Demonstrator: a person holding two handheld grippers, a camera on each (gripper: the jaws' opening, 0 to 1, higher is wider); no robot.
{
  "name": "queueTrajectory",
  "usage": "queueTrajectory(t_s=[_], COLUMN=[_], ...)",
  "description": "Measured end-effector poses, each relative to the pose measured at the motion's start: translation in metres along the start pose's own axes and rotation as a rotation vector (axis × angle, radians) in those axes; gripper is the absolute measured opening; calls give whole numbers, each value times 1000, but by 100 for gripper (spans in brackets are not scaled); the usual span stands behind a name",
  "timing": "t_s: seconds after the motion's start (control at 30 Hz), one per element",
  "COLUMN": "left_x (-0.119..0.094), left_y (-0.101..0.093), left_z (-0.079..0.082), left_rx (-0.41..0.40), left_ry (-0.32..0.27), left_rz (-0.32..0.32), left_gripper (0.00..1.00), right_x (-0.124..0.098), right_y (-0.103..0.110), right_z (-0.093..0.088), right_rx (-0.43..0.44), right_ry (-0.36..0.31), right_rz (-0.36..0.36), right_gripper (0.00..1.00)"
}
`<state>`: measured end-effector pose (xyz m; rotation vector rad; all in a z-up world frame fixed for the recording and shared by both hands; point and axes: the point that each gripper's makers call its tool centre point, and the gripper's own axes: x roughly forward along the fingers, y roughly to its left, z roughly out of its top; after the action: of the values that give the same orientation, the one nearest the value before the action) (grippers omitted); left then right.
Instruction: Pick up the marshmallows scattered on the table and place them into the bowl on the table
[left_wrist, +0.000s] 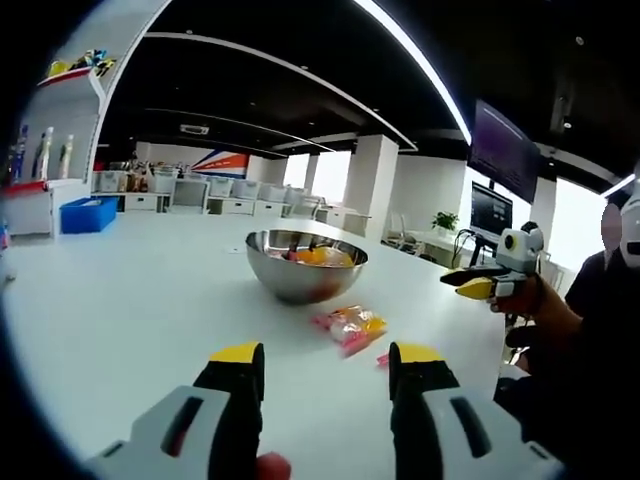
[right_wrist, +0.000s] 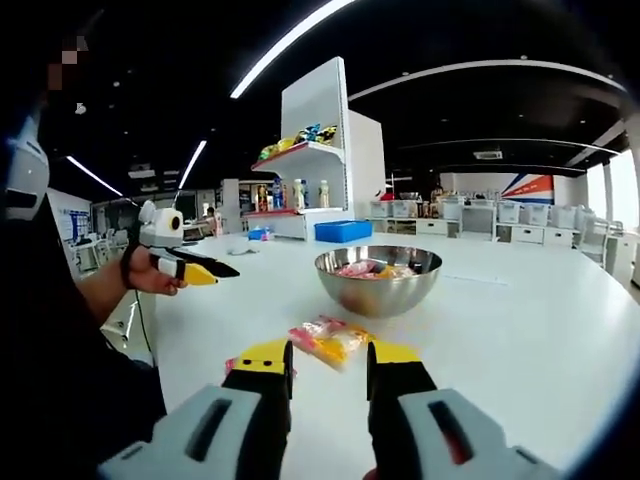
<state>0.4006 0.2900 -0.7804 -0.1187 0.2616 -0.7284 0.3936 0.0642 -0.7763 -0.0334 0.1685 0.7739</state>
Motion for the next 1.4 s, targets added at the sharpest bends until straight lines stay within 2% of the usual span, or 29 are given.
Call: queueTrajectory(t_s=[0.57,0.87,1.4], left_x=[25,46,85], left_y=[3,7,-16], left_z=[-4,-6,-13], left_rx=[-11,-14,6], left_ry=[40,64,105], left_rz=[3,22,10], left_gripper=[50,49,47], right_x=[-4,-5,-6], right_y=[-5,-7,-4], right_z=[-4,-9,-21], right_rx=[5,6,-21], right_ry=[8,21,58], right_rz=[-7,-14,-17], right_gripper=[29,29,29])
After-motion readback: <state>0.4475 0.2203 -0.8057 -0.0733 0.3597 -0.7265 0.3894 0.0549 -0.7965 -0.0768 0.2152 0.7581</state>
